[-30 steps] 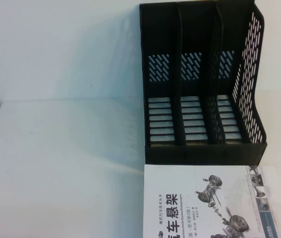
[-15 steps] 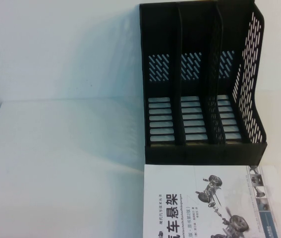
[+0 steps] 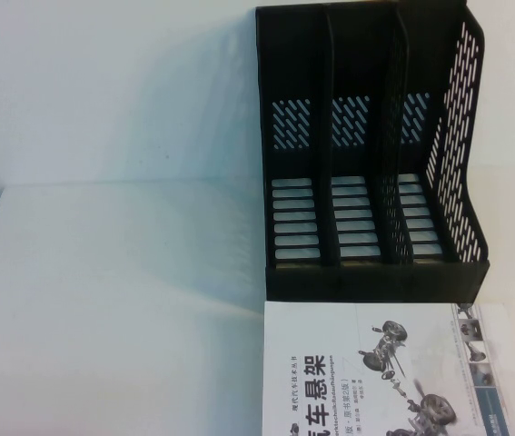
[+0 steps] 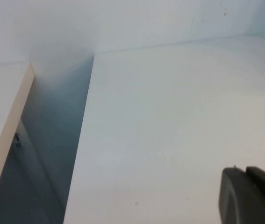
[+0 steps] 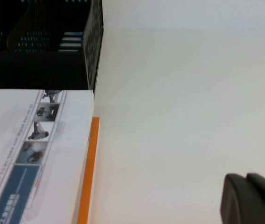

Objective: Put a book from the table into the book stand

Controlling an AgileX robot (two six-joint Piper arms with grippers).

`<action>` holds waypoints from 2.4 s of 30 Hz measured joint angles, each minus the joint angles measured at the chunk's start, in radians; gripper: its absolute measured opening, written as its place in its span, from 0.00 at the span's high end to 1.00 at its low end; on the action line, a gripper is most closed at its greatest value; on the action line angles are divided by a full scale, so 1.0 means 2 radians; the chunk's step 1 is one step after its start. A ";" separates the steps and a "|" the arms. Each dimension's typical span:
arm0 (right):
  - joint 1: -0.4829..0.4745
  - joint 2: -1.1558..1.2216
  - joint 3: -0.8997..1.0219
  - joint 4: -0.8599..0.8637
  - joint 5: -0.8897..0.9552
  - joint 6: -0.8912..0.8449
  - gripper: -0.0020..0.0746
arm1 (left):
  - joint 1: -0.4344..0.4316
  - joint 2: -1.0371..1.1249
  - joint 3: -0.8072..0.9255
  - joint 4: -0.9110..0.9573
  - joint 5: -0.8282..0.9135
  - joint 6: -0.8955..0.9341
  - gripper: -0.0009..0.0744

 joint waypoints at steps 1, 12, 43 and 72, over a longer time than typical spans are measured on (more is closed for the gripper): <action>0.000 0.000 0.000 0.000 0.000 0.000 0.98 | 0.000 0.000 0.000 0.000 -0.008 0.000 0.99; 0.000 0.000 0.000 -0.001 -0.167 0.000 0.98 | 0.000 0.000 0.000 0.000 -0.196 0.000 0.99; 0.000 0.000 0.000 0.004 -0.510 0.044 0.98 | 0.000 0.023 -0.151 -0.068 -0.103 0.004 0.99; 0.000 0.145 -0.261 0.020 0.096 -0.015 0.98 | 0.000 0.344 -0.315 -0.373 0.191 0.197 0.99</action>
